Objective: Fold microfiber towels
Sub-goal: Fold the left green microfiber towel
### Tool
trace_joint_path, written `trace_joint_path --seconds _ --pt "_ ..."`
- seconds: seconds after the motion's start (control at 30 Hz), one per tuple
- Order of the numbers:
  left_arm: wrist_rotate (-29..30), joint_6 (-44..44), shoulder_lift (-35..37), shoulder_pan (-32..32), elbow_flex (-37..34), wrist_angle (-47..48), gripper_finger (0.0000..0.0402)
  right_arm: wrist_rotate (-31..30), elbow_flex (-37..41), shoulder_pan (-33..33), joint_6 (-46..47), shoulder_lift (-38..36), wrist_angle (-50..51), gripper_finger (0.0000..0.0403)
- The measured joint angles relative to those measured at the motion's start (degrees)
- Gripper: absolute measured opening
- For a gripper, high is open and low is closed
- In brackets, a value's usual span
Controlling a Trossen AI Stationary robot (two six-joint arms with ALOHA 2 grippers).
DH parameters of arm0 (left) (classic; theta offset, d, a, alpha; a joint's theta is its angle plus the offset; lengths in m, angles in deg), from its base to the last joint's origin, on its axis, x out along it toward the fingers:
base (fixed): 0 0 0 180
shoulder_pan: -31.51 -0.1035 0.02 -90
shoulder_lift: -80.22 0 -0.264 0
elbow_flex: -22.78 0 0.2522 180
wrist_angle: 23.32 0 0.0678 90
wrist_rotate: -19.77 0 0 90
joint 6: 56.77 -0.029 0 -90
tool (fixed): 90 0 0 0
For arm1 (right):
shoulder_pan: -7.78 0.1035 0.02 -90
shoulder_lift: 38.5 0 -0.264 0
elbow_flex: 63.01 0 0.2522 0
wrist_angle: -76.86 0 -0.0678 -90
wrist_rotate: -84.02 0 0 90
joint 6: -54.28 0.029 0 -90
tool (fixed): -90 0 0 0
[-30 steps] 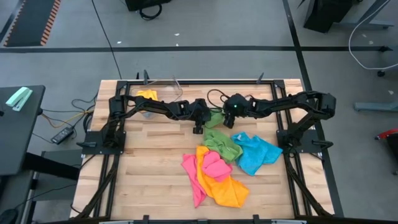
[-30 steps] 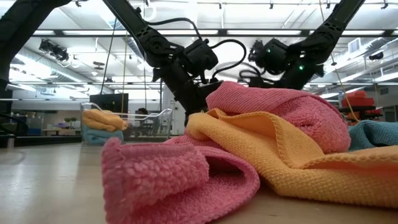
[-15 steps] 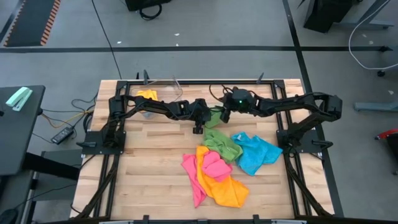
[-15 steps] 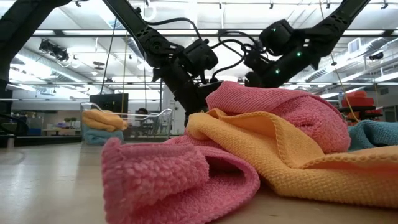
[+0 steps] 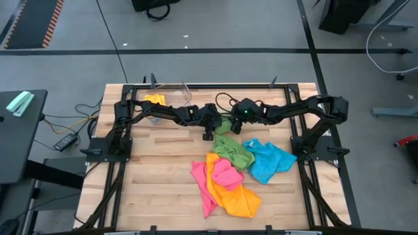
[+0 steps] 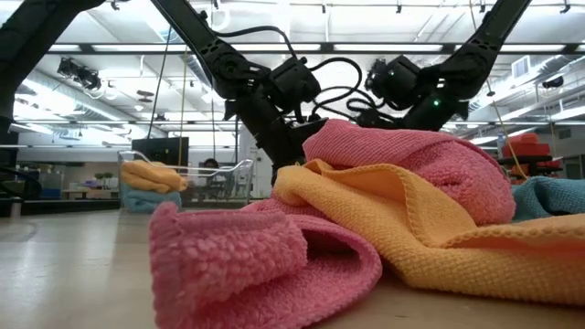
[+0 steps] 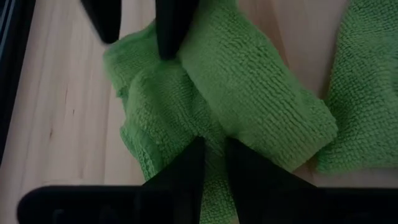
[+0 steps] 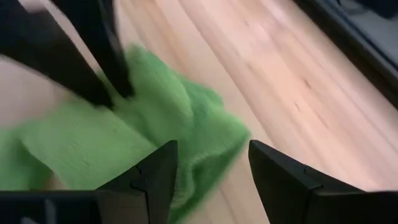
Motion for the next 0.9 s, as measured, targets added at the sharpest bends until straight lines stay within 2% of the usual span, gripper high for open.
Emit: trace_joint_path --seconds 0.23,0.5,0.67,0.9 --pt "-0.01 0.26 0.0 0.0 0.0 -0.01 0.0075 -3.24 0.0 -0.35 -0.29 -1.33 5.18 0.0206" --pt "-0.01 0.13 0.0 0.0 0.0 0.16 0.0067 -4.41 -2.04 -1.99 -1.98 -3.51 5.7 0.0206" --pt "-0.01 0.02 0.0 0.0 0.0 0.16 0.0072 3.25 -5.03 -1.41 -1.29 -4.0 2.49 0.0206" --pt "0.01 0.25 0.0 -0.07 0.0 0.34 0.0077 4.17 -4.83 -0.17 -1.73 1.47 -3.77 0.0206"
